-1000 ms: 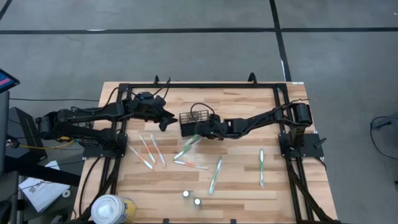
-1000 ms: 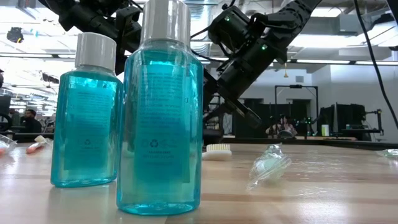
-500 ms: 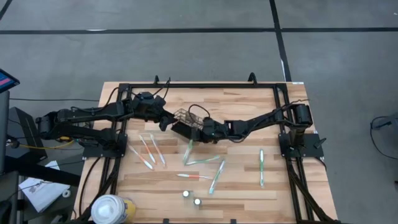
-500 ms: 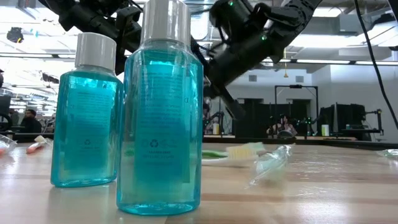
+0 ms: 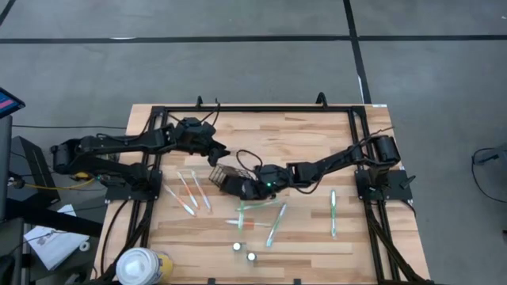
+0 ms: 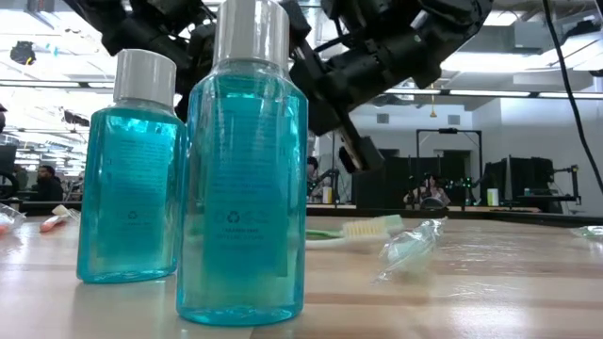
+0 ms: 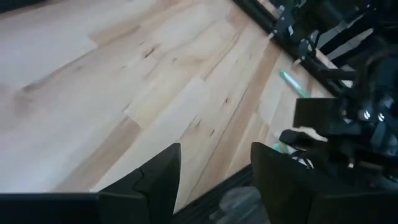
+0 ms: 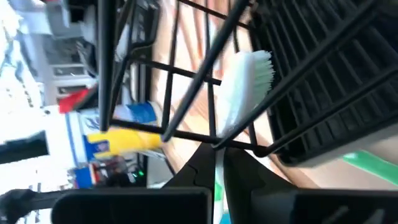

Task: Pick & Place toothbrushing station
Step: Remove the green toothbrush from the wire organizer

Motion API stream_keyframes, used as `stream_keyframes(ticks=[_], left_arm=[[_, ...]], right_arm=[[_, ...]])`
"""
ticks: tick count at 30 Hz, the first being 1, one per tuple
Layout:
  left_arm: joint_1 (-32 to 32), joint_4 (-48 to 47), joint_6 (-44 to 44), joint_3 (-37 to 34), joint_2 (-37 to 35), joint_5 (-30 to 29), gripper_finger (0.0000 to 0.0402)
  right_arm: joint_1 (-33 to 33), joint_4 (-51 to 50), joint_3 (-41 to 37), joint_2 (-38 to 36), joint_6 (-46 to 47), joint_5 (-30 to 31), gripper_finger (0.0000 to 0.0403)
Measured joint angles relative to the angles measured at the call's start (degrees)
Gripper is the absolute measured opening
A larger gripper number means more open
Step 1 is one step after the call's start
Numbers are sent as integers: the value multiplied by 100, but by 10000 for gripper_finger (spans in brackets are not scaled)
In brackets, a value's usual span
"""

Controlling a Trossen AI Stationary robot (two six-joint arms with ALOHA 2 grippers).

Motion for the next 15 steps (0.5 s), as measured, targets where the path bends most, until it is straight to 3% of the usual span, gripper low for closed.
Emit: stream_keyframes(ticks=[4,7,10,15], left_arm=[[-7,330,-21,0,380,128,191],[-11,547,-21,0,660,161,191],[-10,708,-17,-5,882,164,191],[-7,911,-19,-7,1091,249,191]], right_arm=[[-51,-413,0,56,-207,-59,4],[-184,-485,-23,458,-317,-425,2],[-289,226,50,1027,-272,-939,1],[-267,1055,52,1376,229,-1224,1]])
